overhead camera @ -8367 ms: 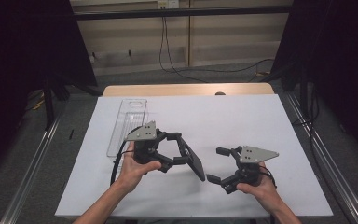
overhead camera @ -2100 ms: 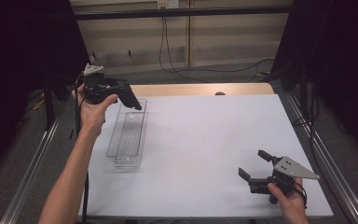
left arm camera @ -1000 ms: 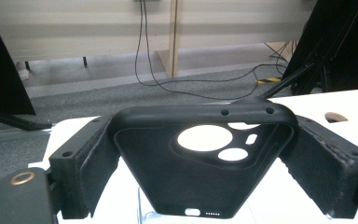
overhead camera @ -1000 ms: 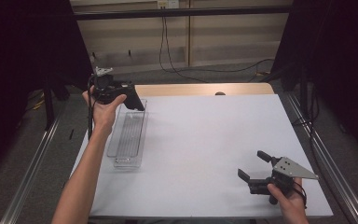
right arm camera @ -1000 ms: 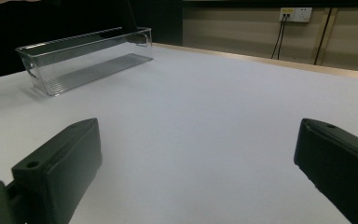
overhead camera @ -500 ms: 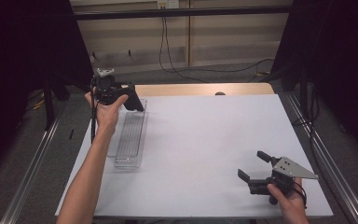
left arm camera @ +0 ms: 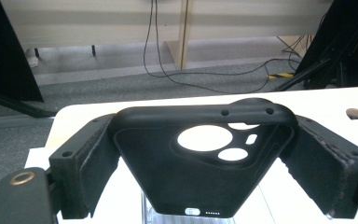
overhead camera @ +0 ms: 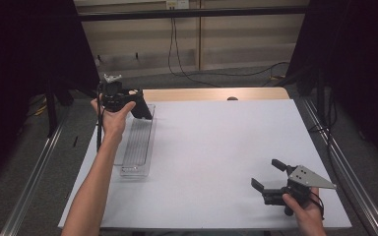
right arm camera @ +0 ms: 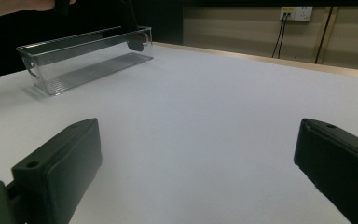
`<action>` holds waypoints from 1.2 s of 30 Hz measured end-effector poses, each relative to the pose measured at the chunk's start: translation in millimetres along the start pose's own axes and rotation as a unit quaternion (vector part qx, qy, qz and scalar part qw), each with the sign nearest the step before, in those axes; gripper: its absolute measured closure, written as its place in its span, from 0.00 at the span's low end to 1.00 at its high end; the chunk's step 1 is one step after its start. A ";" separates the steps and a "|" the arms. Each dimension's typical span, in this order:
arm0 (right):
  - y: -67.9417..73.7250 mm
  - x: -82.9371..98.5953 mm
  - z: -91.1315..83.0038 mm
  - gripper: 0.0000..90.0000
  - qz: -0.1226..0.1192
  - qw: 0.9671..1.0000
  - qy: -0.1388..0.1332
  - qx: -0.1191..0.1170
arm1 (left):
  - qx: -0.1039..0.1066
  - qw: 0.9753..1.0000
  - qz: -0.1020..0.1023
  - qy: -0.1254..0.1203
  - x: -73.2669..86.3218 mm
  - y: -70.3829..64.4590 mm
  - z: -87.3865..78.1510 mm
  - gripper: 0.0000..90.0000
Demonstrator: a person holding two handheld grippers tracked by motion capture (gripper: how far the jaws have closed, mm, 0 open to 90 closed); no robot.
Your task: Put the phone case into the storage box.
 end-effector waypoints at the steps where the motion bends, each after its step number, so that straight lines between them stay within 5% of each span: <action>1: -0.1 0.0 -0.1 0.01 0.000 1.000 0.000 0.000 | 0.001 1.000 -0.001 0.001 0.3 -0.2 0.3 0.15; 21: 0.0 0.2 -0.2 0.01 0.000 1.000 0.000 -0.002 | -0.009 1.000 0.000 -0.006 7.2 -1.0 9.9 0.15; 36: -0.2 0.9 0.2 0.01 0.001 1.000 0.002 -0.006 | -0.018 0.999 0.030 -0.016 7.1 -10.9 17.6 0.14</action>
Point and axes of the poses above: each handheld gripper's, and its own axes: z roughly forward along the jaws, x roughly out of its underside, y roughly to its left, the point moved 7 cm from there along z, roughly forward along the jaws, and after that the axes turned 6 degrees about -z, right-handed, at the moved point
